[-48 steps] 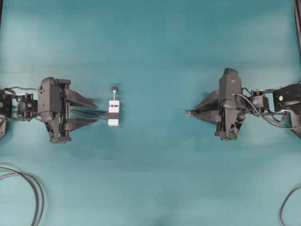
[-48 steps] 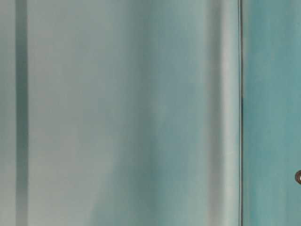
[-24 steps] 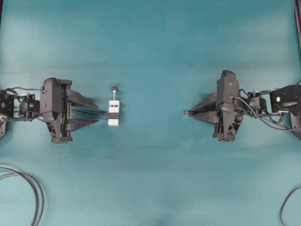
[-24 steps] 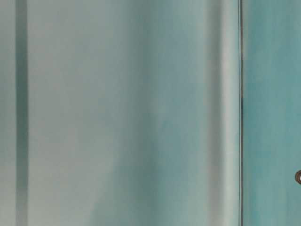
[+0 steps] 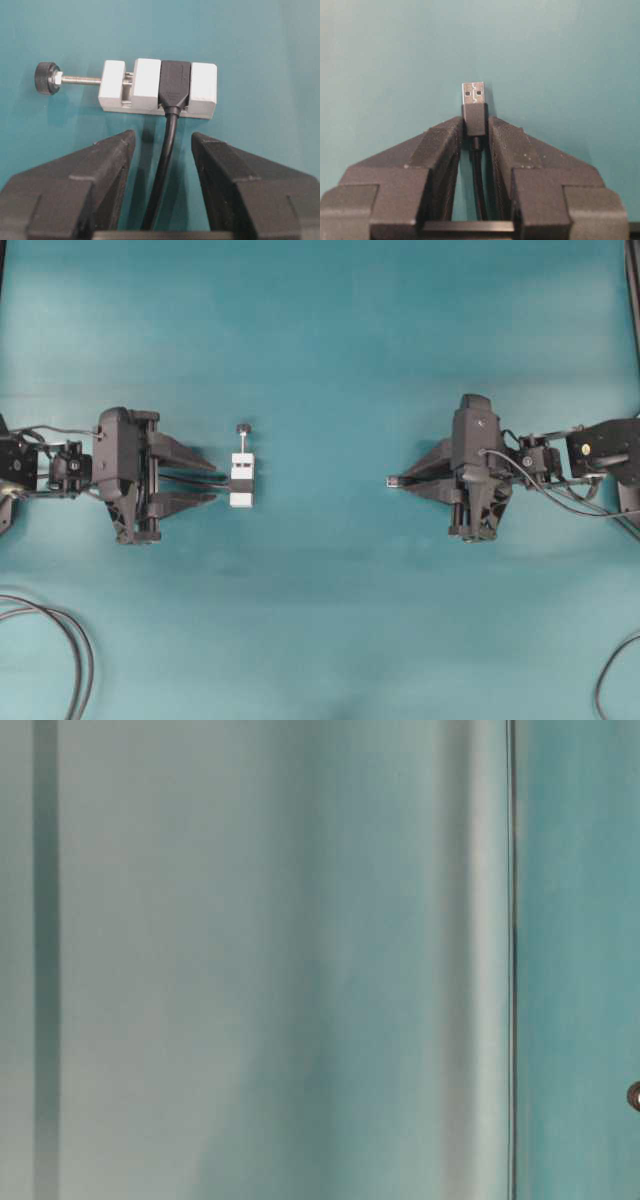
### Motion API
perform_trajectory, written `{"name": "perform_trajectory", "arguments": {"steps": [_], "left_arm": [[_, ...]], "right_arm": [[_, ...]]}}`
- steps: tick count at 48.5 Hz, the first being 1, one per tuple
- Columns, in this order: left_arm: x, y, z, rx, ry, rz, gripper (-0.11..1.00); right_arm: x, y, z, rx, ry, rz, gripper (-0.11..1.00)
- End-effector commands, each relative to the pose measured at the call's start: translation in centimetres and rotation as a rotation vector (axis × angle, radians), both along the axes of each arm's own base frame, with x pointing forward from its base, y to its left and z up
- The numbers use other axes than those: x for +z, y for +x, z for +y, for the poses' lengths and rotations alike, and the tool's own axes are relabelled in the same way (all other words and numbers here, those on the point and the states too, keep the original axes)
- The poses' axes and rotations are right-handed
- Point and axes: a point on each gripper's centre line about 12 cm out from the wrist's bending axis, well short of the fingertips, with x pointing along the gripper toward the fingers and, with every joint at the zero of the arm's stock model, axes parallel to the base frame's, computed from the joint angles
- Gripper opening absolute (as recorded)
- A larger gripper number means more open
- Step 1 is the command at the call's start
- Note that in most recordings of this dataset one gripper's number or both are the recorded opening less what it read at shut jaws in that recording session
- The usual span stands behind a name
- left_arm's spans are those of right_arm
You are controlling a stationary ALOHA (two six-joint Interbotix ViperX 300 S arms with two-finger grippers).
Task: Insert the USB cable into the female connector supported by the left arm.
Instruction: 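Carry the USB plug with the right gripper toward the clamped connector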
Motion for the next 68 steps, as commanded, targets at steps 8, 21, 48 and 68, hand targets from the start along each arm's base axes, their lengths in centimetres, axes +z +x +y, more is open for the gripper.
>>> {"name": "perform_trajectory", "arguments": {"steps": [8, 21, 48, 68], "left_arm": [[0.4, 0.1, 0.0, 0.006, -0.008, -0.031, 0.58], [0.7, -0.2, 0.0, 0.005, -0.004, -0.071, 0.58], [-0.7, 0.8, 0.0, 0.002, 0.004, -0.104, 0.58], [-1.0, 0.7, 0.4, 0.014, 0.006, -0.103, 0.58]], "right_arm": [[2.6, 2.4, 0.2, 0.015, -0.012, -0.057, 0.22], [4.6, 5.2, 0.1, 0.046, -0.063, -0.100, 0.22], [7.3, 10.6, -0.5, 0.034, -0.083, -0.047, 0.22], [5.9, 14.5, 0.0, 0.045, -0.085, -0.006, 0.22]]}}
